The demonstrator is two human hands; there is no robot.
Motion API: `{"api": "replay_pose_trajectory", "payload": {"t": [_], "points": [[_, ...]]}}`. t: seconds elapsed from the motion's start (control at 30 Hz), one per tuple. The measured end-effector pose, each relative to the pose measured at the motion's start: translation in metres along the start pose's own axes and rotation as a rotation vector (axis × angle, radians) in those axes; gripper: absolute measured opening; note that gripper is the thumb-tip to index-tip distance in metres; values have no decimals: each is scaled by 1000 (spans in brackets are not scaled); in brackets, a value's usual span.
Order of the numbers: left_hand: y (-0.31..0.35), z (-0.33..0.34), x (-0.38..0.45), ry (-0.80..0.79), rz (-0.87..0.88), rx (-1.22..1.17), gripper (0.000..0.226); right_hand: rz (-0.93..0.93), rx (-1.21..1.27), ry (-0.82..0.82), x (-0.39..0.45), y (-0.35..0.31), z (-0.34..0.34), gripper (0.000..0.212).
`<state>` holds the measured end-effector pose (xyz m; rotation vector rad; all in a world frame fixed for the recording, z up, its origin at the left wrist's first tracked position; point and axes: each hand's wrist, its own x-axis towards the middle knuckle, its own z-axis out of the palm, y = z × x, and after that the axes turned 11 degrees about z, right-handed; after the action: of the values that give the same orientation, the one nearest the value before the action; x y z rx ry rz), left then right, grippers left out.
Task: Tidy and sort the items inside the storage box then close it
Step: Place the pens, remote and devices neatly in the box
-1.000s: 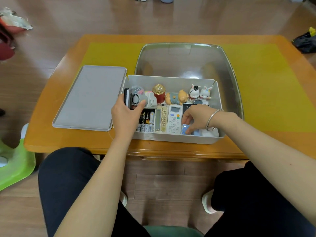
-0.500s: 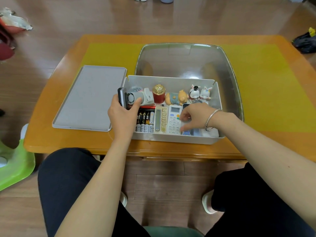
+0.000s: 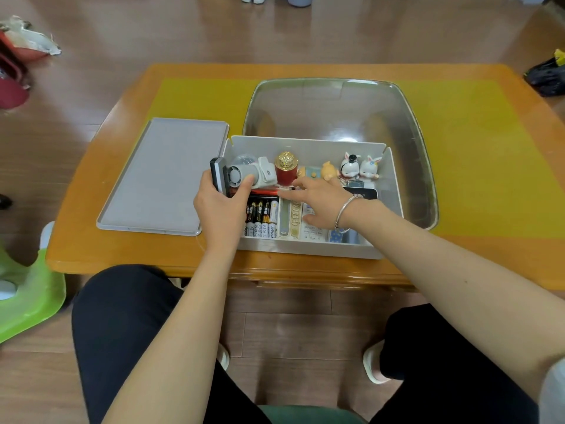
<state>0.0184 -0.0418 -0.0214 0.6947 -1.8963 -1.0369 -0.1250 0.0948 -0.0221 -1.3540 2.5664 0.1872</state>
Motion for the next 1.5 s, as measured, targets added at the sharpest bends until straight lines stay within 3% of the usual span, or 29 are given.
{"api": "replay_pose_trajectory", "payload": {"t": [0.23, 0.47, 0.6, 0.73, 0.9, 1.03, 1.17, 1.5], "points": [[2, 0, -1, -7, -5, -15, 38, -2, 111, -15, -3, 7, 0, 62], [3, -1, -1, -27, -6, -37, 39, -17, 190, -36, -7, 16, -3, 69], [1, -4, 3, -118, -38, -57, 42, 50, 502, 122, -15, 23, -11, 59], [4, 0, 3, -298, -39, -93, 32, 74, 702, 231, -28, 25, -23, 61], [20, 15, -7, -486, 8, -170, 35, 19, 701, 167, -39, 27, -35, 43], [31, 24, -10, -512, -19, -244, 35, 52, 653, 101, -46, 37, -40, 57], [42, 35, -13, -508, -24, -270, 29, 88, 461, 254, -50, 39, -38, 58], [47, 36, -13, -603, -80, -331, 21, 134, 660, 267, -60, 47, -28, 53]]}}
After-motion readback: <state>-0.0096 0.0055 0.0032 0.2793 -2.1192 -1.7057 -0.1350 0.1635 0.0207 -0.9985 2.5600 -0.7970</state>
